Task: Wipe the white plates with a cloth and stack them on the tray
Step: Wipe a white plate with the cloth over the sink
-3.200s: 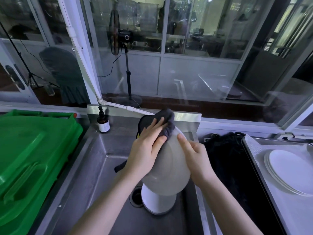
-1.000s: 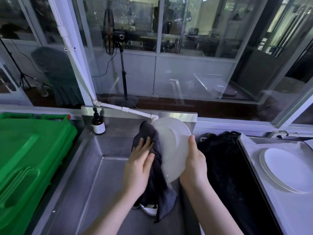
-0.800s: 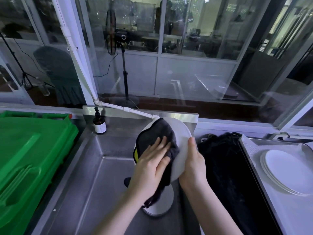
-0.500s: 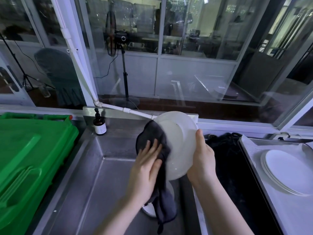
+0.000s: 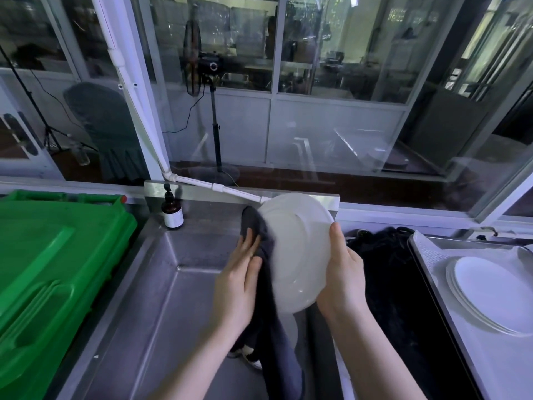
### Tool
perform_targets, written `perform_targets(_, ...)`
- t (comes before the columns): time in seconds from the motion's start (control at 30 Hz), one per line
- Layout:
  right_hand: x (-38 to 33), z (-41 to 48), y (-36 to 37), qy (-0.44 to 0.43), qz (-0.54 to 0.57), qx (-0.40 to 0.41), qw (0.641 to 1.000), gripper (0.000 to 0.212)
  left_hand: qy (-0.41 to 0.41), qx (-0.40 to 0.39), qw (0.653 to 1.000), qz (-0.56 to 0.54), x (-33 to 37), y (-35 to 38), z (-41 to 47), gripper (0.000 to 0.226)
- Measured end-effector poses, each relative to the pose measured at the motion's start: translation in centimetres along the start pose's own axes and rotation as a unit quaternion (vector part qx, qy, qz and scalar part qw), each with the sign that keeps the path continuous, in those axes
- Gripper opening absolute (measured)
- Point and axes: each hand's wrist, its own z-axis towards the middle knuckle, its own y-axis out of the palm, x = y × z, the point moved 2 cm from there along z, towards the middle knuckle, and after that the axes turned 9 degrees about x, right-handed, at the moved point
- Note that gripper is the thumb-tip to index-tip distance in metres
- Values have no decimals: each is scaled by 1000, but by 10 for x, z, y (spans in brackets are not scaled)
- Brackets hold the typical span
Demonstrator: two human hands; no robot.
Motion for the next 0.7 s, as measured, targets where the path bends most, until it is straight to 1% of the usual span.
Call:
perform_targets(0.1, 3, 3, 2, 5, 1, 10, 1000, 44, 70, -12, 997, 39, 8, 8, -26, 39)
perform_targets(0.2, 14, 1, 5, 24, -21, 6, 999, 45, 131, -33, 988, 72, 22, 17, -29, 44)
perform_targets(0.23, 18, -1, 5, 32, -28, 2, 999, 47, 143, -33, 986, 82, 25, 18, -24, 46)
perform_targets(0.3, 23, -5, 6, 37, -36, -3, 999, 49, 140, -41, 985, 92, 26, 17, -7, 45)
perform_targets(0.4, 21, -15, 6, 28, -32, -12, 999, 70, 94, -58, 990, 89, 15, 14, 17, 42)
perform_targets(0.43, 19, -17, 6, 23, -32, -13, 999, 76, 73, -52, 993, 82, 8, 12, 23, 41)
perform_targets(0.5, 19, -17, 2, 15, -26, -13, 999, 80, 14, -25, 998, 49, -1, 7, 30, 38)
perform_targets(0.57, 19, -15, -1, 4, -30, -10, 1000, 73, -56, 2, 998, 32, -10, 4, 31, 36)
perform_targets(0.63, 17, -13, -4, -6, -35, -3, 999, 55, -123, 29, 991, 40, -20, 1, 24, 32)
perform_targets(0.7, 12, -12, -6, -11, -30, 11, 999, 54, -184, 44, 981, 30, -26, -4, 10, 28)
